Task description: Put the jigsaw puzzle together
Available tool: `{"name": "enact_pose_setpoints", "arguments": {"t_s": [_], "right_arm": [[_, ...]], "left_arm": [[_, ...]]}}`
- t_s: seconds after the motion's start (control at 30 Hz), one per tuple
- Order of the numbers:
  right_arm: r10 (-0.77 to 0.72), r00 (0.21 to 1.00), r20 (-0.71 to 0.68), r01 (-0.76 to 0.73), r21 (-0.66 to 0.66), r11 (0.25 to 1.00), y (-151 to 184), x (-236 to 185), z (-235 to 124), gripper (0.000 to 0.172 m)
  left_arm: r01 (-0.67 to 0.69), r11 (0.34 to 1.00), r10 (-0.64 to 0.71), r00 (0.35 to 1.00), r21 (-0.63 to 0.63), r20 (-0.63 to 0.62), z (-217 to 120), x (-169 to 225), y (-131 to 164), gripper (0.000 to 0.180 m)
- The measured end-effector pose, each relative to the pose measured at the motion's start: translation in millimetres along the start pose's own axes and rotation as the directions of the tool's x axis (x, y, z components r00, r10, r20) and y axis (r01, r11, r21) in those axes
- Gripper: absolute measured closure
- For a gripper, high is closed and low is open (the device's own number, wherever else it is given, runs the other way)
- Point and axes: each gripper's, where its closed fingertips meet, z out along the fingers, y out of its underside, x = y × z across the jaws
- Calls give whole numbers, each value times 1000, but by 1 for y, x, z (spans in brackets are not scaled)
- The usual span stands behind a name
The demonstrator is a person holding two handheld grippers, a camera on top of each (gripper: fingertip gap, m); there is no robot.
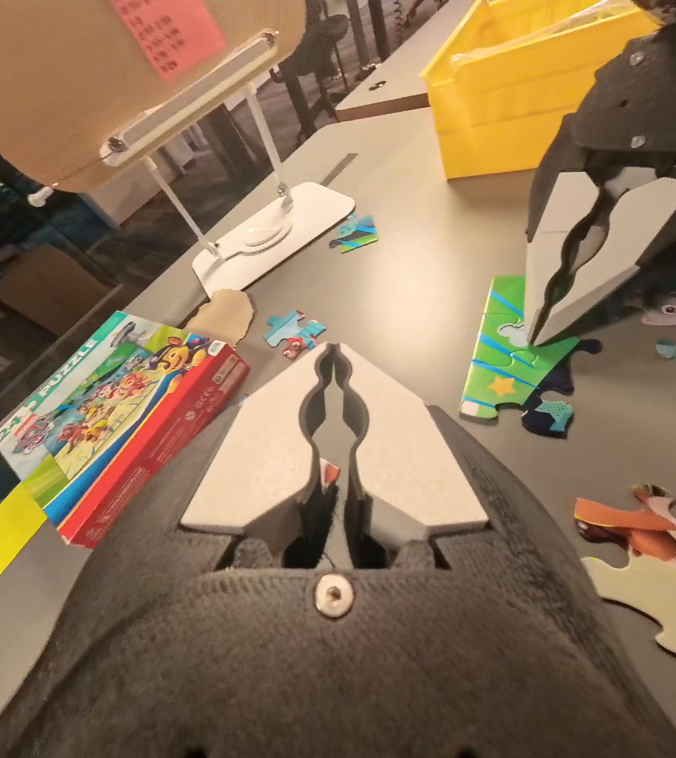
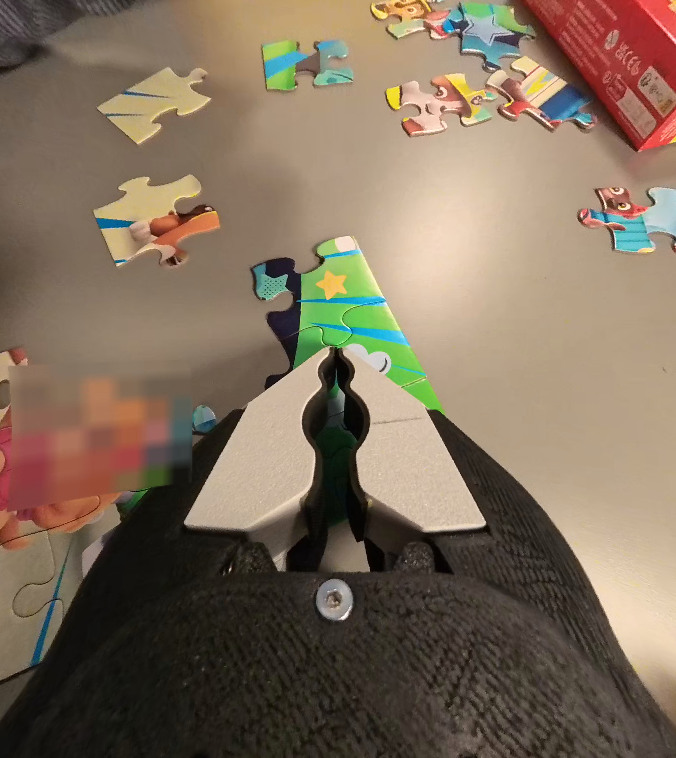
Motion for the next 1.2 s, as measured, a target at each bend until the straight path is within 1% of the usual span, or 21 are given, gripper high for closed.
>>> {"name": "enact_pose_setpoints", "arguments": {"t_s": [0.2,0.33,0.43,0.47,0.53,0.57,0.63,0.7,0.73,0.77,0.83,0.87,1.0,1.1,1.2], "right_arm": [[6,1000,-25,-6,-1,1000,3,6,-3,172],[20,999,-38,-20,-1,1000,6,12,-7,172],[26,999,-23,-26,16,1000,5,12,-10,172],[32,999,-21,-31,60,998,-1,13,-13,172],[66,996,-51,-53,221,974,-23,21,-27,172],[83,992,-100,-48,306,951,-33,31,-38,172],[120,960,-253,5,444,896,-45,55,-64,172],[174,899,-401,77,537,840,-48,76,-90,172],[196,875,-443,97,557,825,-47,83,-97,172],[193,868,-458,98,538,837,-43,85,-95,172],[147,883,-445,105,492,864,-40,81,-84,172],[124,878,-463,128,476,870,-40,80,-83,172],[22,804,-594,256,378,890,-39,82,-82,172],[-19,773,-634,289,326,900,-37,84,-80,172],[-26,761,-649,299,314,901,-36,85,-81,172]], "left_arm": [[74,994,-85,986,79,145,-12,-30,-7,180],[129,979,-165,954,156,249,-29,-57,-7,180],[161,964,-221,928,213,300,-42,-74,-5,180],[166,958,-236,920,234,312,-45,-78,-5,180],[157,953,-242,909,259,339,-51,-85,-3,180],[146,954,-238,900,263,366,-55,-89,-1,180],[115,955,-227,878,274,422,-63,-97,1,180],[86,950,-225,854,299,470,-73,-103,-1,180],[68,941,-237,832,332,502,-81,-107,-5,180],[29,922,-245,817,387,522,-91,-107,-12,180],[-45,875,-247,815,482,524,-105,-101,-24,180],[-59,872,-237,818,486,524,-107,-98,-24,180],[-93,909,-162,820,406,550,-102,-96,-11,180],[-72,903,-187,824,425,536,-105,-98,-8,180],[-33,889,-238,820,458,520,-106,-103,-2,180]]}}
